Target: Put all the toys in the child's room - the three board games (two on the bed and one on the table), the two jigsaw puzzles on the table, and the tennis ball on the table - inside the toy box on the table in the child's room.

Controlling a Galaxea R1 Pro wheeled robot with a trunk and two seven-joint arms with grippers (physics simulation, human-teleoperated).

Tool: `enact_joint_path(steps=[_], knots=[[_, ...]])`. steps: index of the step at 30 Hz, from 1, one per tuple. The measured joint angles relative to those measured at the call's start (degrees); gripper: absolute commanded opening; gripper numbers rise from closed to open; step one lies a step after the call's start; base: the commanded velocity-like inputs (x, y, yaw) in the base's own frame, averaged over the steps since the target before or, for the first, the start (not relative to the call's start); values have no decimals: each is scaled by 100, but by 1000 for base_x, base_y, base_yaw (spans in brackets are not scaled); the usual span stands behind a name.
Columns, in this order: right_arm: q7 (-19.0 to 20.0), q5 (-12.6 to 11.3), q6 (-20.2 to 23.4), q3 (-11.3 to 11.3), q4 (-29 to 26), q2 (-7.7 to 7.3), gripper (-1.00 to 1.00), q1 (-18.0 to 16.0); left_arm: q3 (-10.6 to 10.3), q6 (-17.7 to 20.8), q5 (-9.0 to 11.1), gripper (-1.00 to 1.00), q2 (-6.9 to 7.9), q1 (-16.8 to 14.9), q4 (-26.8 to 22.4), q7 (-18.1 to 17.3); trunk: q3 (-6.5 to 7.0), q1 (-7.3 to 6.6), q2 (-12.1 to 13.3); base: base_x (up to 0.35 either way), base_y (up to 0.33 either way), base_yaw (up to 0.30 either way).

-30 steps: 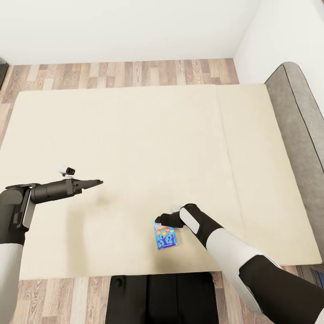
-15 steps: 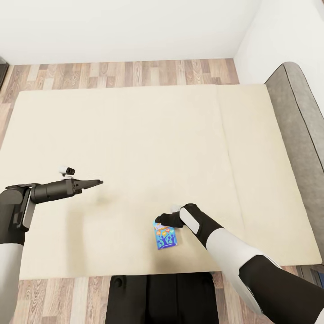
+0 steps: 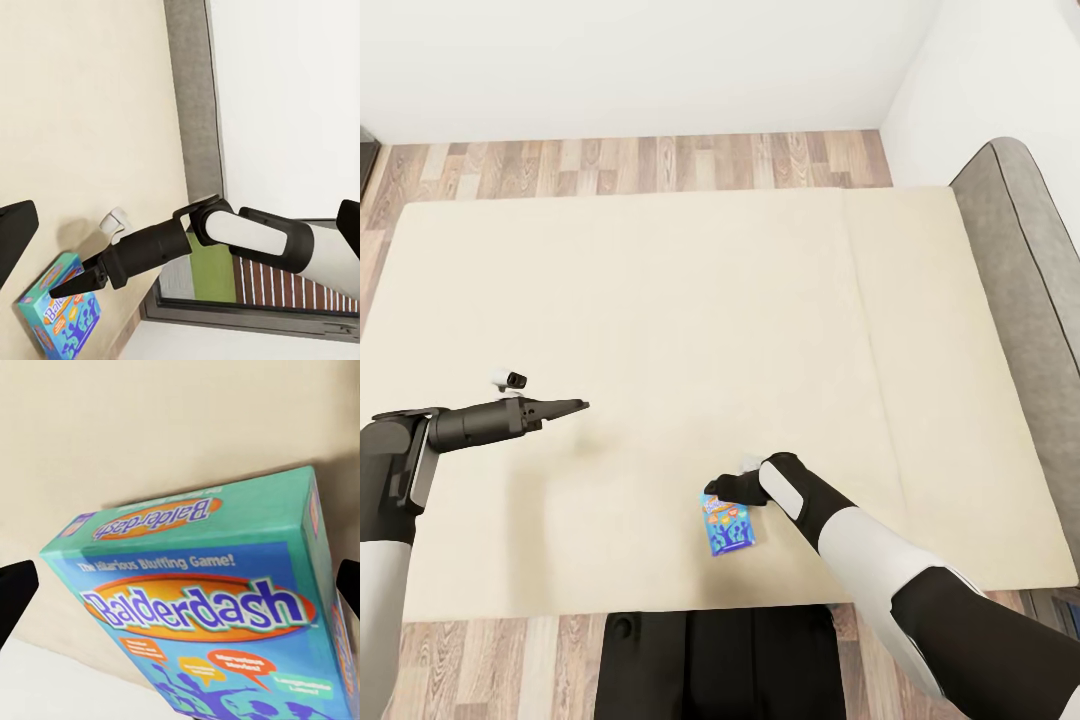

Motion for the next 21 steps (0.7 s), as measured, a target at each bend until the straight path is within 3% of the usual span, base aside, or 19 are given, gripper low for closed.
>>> enact_joint_path(steps=[21], knots=[[1, 1, -5, -1, 0, 0, 100, 0, 0, 0, 0, 100, -1, 0, 0, 0, 0, 0, 0, 0, 6, 0]])
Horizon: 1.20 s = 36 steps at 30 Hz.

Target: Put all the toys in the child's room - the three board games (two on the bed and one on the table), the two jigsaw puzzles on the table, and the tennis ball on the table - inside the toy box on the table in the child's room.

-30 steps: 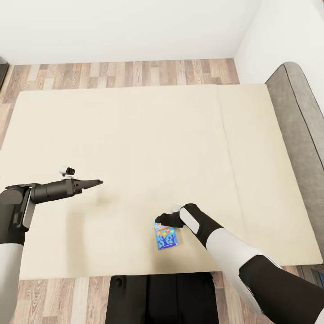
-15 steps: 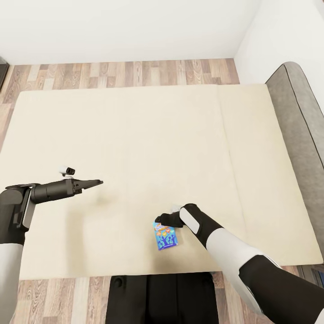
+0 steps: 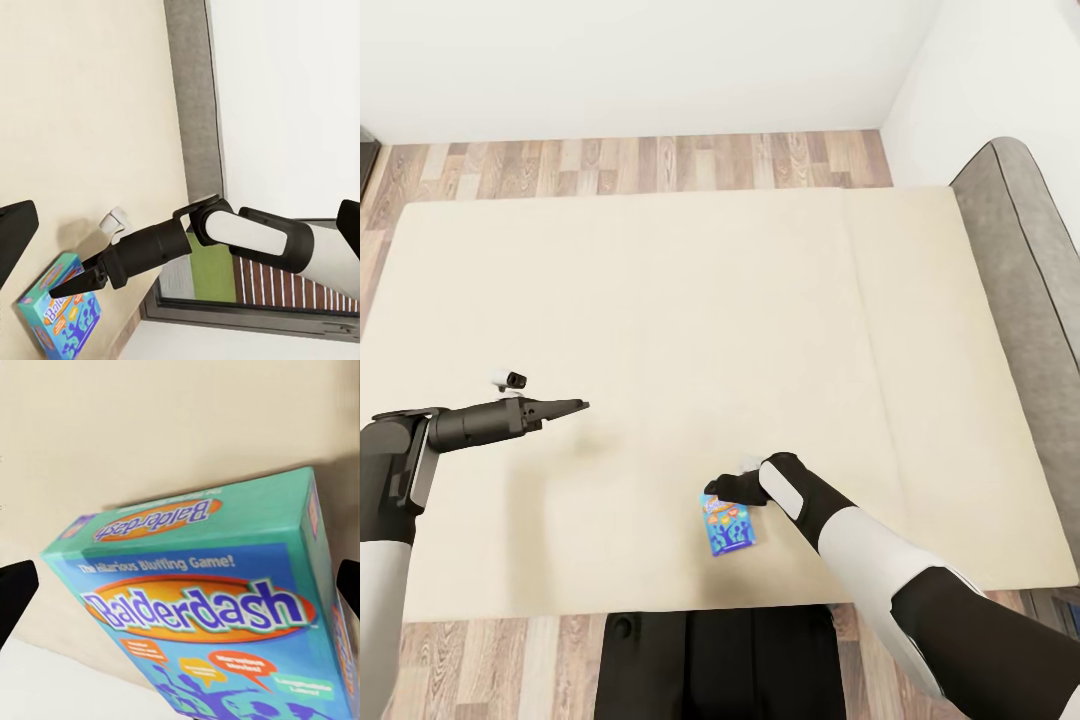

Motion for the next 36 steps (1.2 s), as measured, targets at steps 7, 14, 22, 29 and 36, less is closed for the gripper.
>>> enact_joint_path(steps=[7, 14, 22, 29, 36], knots=[[3, -17, 9, -5, 4, 0, 100, 0, 0, 0, -1, 100, 2, 0, 0, 0, 0, 0, 0, 0, 59, 0], [2, -44, 68, -8, 31, 0, 100, 0, 0, 0, -1, 100, 2, 0, 0, 0, 0, 0, 0, 0, 6, 0], [-3, -61, 287, -16, 43, 0, 100, 0, 0, 0, -1, 100, 6, 0, 0, 0, 0, 0, 0, 0, 0, 0], [-11, -60, 540, -16, 44, 0, 100, 0, 0, 0, 1, 100, 9, 0, 0, 0, 0, 0, 0, 0, 0, 0], [-12, -59, 643, -22, 51, 0, 100, 5, 0, 0, 1, 100, 9, 0, 0, 0, 0, 0, 0, 0, 0, 0]])
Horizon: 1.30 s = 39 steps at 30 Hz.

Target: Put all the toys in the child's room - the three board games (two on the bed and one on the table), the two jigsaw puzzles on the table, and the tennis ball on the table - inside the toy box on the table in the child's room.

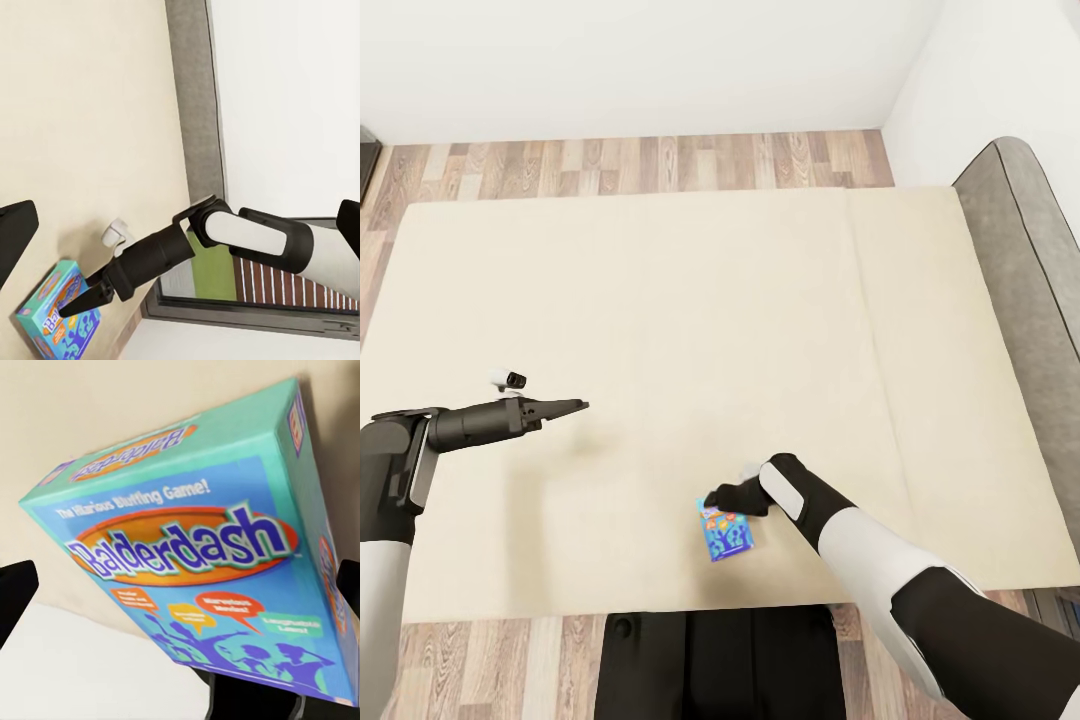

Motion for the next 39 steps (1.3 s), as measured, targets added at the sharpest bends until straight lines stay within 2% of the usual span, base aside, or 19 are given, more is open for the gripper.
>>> enact_joint_path(steps=[16, 25, 39], knots=[[25, -8, 21, 0, 19, 0, 100, 22, 0, 0, -1, 100, 0, 0, 0, 0, 0, 0, 0, 0, 0, 0], [230, -30, -42, 9, 137, 0, 100, 31, 0, 0, -1, 100, -1, 0, 0, 0, 0, 0, 0, 0, 1, 0], [254, -31, -48, 10, 150, 0, 100, 30, 0, 0, -1, 100, -8, 0, 0, 0, 0, 0, 0, 0, 24, 0]])
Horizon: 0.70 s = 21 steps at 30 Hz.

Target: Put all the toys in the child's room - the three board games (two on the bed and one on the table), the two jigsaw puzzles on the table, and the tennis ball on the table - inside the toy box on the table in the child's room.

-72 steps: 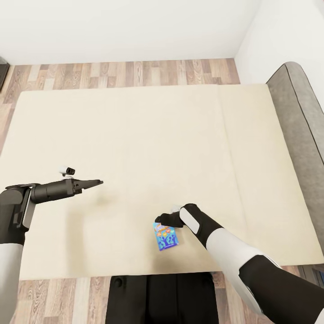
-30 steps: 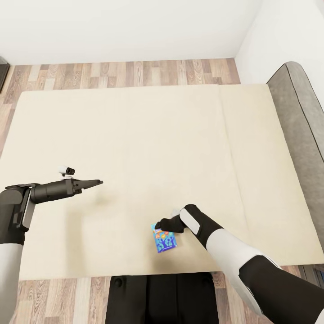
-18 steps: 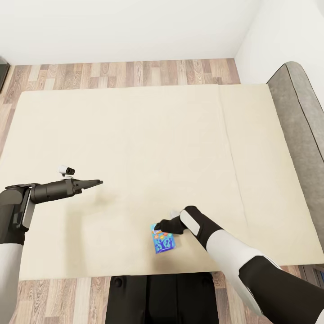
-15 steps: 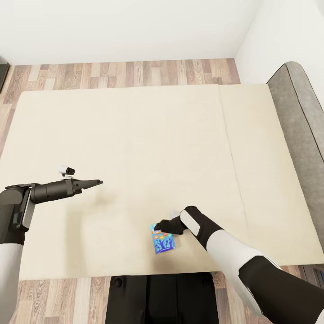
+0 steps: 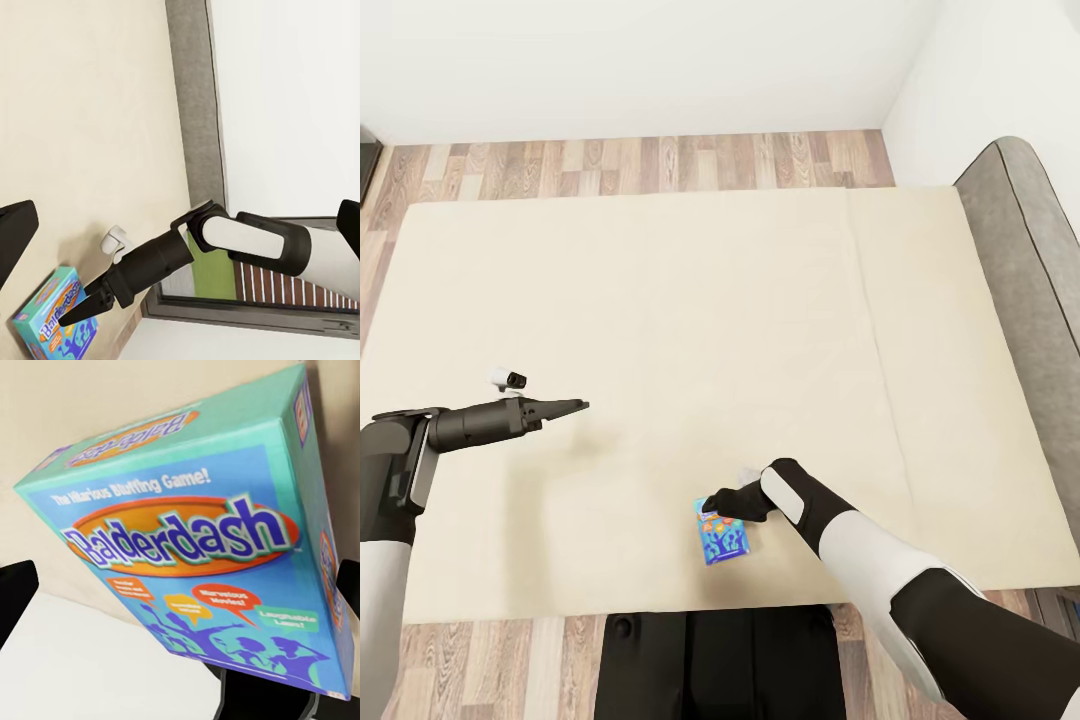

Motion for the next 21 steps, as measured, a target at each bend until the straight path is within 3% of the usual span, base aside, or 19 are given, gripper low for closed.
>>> enact_joint_path(steps=[21], knots=[[0, 1, 0, -1, 0, 0, 100, 0, 0, 1, 0, 100, 8, 0, 0, 0, 0, 0, 0, 0, 50, 0]])
